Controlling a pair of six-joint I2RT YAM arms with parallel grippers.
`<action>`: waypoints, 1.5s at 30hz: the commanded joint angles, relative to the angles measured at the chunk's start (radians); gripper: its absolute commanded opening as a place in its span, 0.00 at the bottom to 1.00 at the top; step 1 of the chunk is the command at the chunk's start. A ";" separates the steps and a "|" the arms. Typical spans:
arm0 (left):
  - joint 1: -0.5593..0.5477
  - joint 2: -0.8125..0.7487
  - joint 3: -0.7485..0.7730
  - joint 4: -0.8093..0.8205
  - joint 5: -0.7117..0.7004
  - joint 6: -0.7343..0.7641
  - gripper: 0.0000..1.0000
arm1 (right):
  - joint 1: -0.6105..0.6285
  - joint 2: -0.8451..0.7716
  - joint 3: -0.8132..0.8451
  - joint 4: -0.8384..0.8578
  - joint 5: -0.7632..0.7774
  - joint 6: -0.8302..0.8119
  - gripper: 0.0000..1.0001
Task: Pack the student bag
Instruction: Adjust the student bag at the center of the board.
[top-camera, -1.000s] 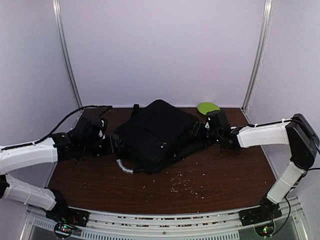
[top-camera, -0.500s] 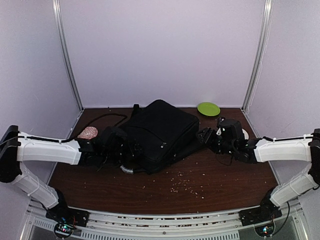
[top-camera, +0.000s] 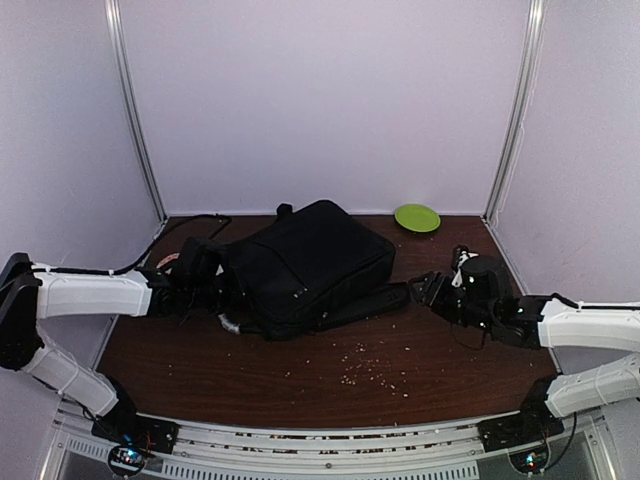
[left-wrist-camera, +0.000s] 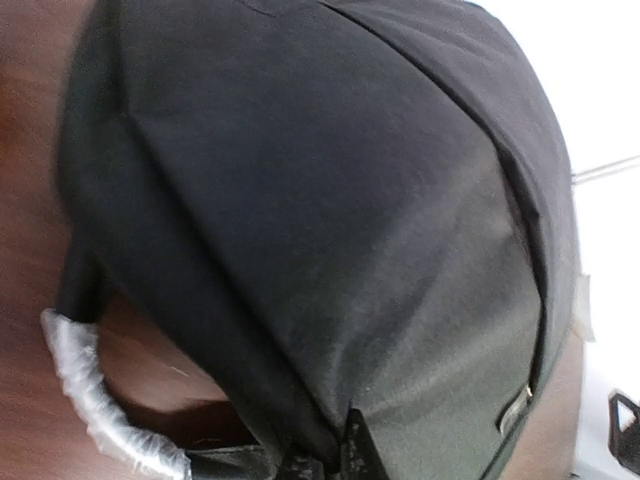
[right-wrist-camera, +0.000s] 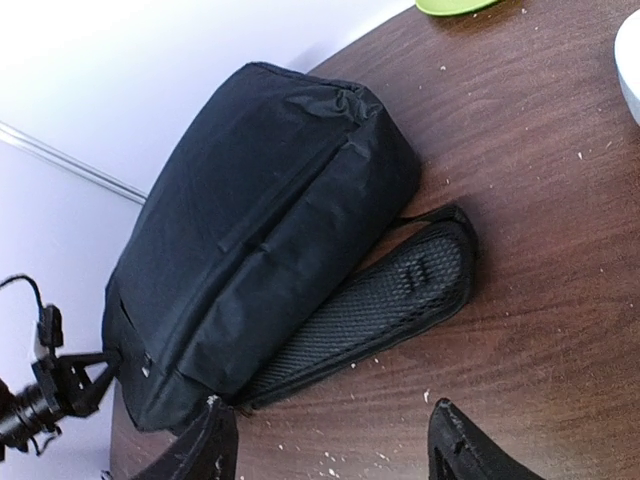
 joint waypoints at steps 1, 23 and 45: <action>0.090 0.021 0.103 -0.108 0.052 0.288 0.00 | 0.059 -0.046 -0.048 -0.072 0.064 -0.047 0.64; 0.057 -0.162 0.390 -0.400 -0.029 0.684 0.87 | 0.242 -0.464 -0.028 -0.336 0.576 -0.287 0.85; 0.061 -0.543 0.221 -0.464 -0.372 0.861 0.98 | 0.071 -0.552 -0.011 -0.278 0.744 -0.530 0.99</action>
